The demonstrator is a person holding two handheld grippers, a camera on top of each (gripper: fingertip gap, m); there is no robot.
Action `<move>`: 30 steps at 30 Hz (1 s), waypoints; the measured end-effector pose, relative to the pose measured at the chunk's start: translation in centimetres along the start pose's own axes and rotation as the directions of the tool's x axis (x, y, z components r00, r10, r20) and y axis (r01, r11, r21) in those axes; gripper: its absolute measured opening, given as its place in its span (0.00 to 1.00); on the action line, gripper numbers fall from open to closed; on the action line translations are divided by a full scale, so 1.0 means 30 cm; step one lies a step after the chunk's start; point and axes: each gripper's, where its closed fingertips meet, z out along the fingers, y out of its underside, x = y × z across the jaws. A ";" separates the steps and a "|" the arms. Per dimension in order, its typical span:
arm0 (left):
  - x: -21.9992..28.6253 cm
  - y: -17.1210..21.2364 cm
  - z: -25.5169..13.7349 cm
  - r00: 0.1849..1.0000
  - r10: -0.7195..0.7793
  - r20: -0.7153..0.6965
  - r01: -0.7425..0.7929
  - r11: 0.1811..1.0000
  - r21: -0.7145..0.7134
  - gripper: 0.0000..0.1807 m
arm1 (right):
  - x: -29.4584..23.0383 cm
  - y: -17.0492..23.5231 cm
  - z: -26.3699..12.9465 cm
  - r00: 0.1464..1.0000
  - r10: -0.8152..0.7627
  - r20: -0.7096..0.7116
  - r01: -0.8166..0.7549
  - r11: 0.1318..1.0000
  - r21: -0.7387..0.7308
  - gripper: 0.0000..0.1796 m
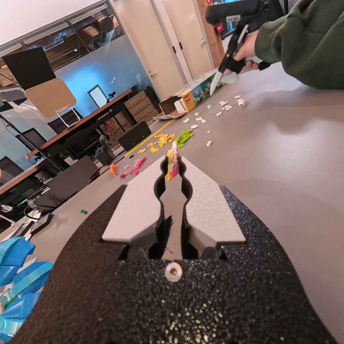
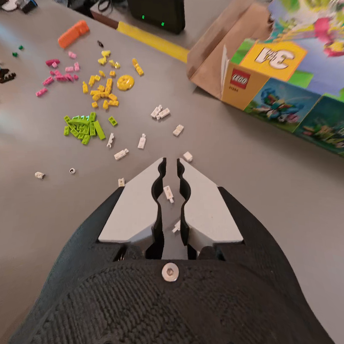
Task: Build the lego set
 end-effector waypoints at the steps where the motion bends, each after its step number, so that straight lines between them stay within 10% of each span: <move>1: -0.001 -0.001 -0.001 1.000 0.000 0.001 0.000 1.000 0.002 0.04 | -0.014 0.014 0.005 0.999 -0.023 0.022 0.023 0.999 -0.029 0.05; 22: -0.002 0.003 -0.008 0.999 -0.025 -0.020 0.025 1.000 0.006 0.04 | -0.127 0.203 -0.099 0.957 -0.219 0.188 0.277 0.879 -0.388 0.02; 30: -0.003 0.000 -0.011 0.999 -0.025 -0.021 0.025 1.000 0.012 0.04 | -0.217 0.129 -0.035 0.914 -0.327 0.239 0.387 0.880 -0.276 0.01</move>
